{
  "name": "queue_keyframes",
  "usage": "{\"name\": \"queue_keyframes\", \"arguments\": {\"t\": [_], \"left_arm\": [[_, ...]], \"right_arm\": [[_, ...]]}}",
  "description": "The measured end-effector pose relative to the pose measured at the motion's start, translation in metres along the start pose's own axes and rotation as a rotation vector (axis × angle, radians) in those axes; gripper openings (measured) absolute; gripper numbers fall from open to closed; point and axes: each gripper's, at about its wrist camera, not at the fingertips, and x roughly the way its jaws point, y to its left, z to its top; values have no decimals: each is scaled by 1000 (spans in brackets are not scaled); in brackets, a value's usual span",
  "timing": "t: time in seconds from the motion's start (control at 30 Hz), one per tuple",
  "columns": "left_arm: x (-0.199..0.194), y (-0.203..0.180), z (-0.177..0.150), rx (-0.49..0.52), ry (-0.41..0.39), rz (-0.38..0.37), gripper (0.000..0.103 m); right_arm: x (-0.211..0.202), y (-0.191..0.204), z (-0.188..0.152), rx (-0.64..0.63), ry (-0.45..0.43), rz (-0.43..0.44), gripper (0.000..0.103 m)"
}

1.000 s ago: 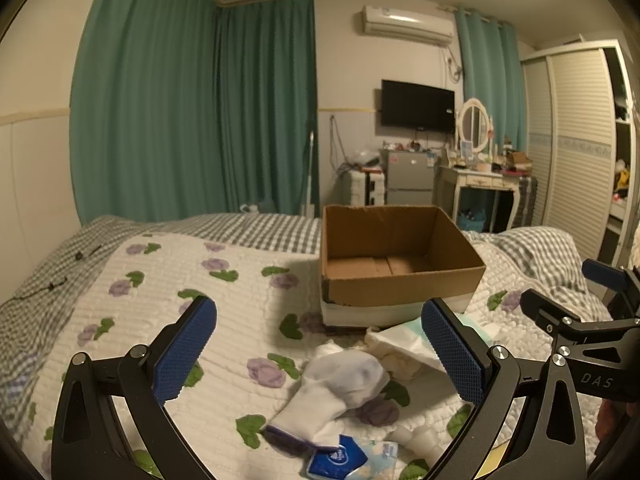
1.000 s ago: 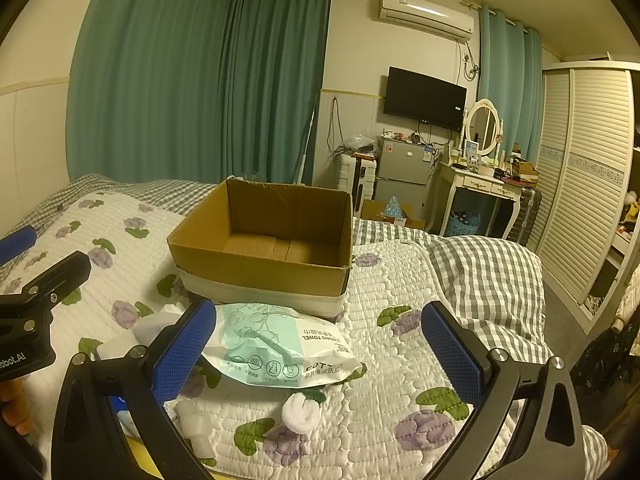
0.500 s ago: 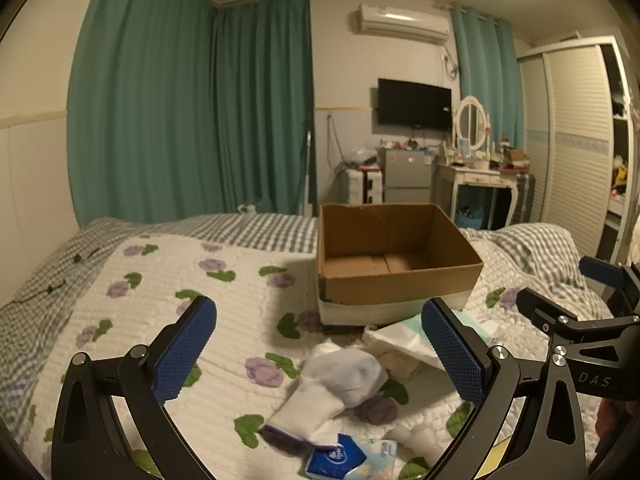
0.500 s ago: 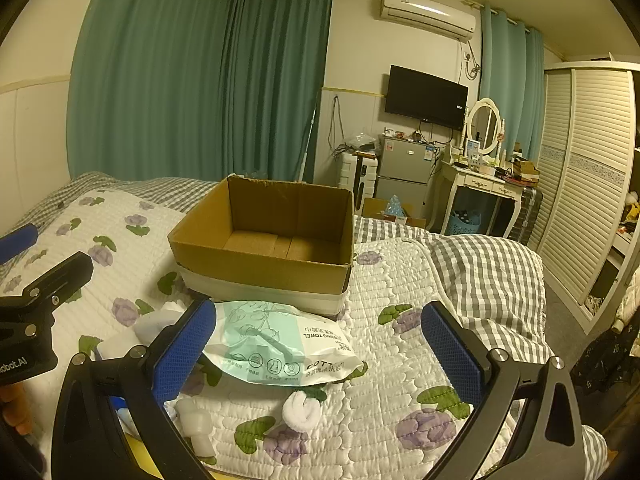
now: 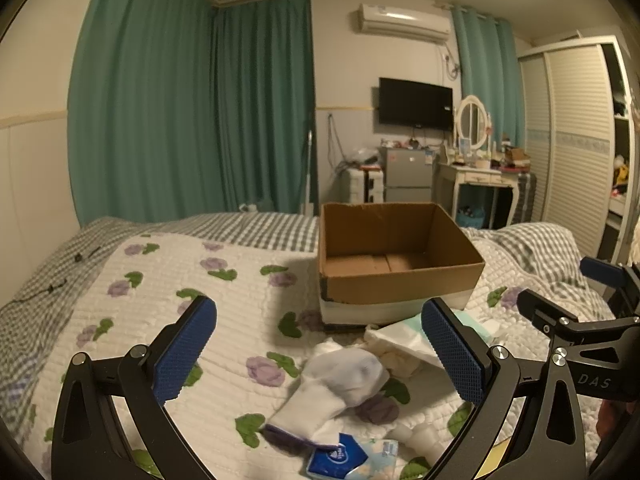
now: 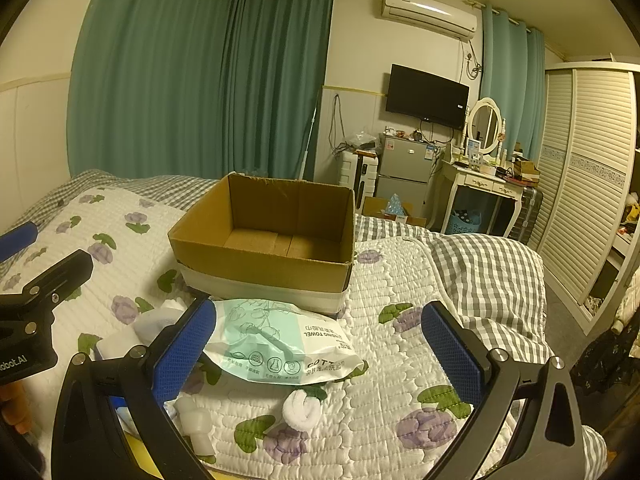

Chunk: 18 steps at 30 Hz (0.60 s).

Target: Organize soft objects

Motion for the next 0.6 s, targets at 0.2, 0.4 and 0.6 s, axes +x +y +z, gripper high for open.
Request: {"name": "queue_keyframes", "arguments": {"t": [0.2,0.4,0.6], "left_arm": [[0,0,0,0,0,1,103],[0,0,-1,-1,6,-3,103],[-1,1,-2,-4,11,-11,103]], "right_arm": [[0,0,-2,-1,3,1,103],[1,0,-2,-4,5,4,103],[-1,-1,0,-7,2,7,103]]}}
